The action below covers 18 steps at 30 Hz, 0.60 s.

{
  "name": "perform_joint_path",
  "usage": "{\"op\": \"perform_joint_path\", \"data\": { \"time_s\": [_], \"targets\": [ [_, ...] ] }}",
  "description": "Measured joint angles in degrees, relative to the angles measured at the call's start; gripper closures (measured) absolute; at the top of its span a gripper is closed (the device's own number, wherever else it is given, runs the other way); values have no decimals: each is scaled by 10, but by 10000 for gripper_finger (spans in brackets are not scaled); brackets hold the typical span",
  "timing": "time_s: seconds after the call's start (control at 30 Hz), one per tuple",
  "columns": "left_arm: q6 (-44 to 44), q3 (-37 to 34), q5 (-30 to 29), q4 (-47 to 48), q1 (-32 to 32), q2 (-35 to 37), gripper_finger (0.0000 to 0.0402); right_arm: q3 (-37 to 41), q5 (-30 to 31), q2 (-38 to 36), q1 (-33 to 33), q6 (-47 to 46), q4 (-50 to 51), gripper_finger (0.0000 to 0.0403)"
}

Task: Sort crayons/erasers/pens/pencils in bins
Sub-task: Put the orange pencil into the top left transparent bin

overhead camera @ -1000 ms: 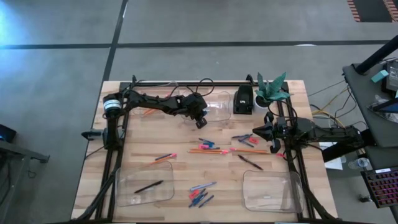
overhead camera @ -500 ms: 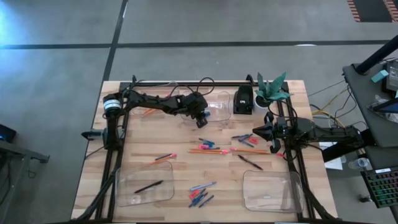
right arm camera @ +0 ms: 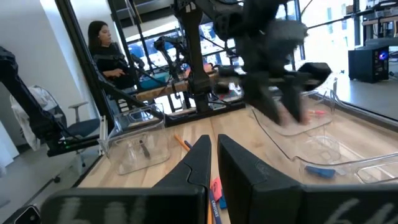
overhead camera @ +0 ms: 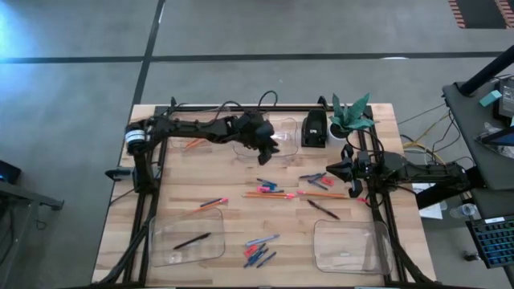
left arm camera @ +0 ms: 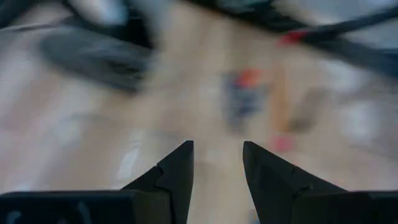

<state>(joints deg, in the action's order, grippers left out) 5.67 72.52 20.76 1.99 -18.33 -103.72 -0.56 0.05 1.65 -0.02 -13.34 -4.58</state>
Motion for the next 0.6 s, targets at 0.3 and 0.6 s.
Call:
{"op": "perform_joint_path", "data": {
  "time_s": [0.3, 0.6],
  "targets": [
    [0, -24, 245, -13, 55, 69, 278, 0, 0, 0, 0, 0, 0, 380],
    [61, -70, 215, -8, 115, 122, 278, 0, 0, 0, 0, 0, 0, 380]
  ]
}}
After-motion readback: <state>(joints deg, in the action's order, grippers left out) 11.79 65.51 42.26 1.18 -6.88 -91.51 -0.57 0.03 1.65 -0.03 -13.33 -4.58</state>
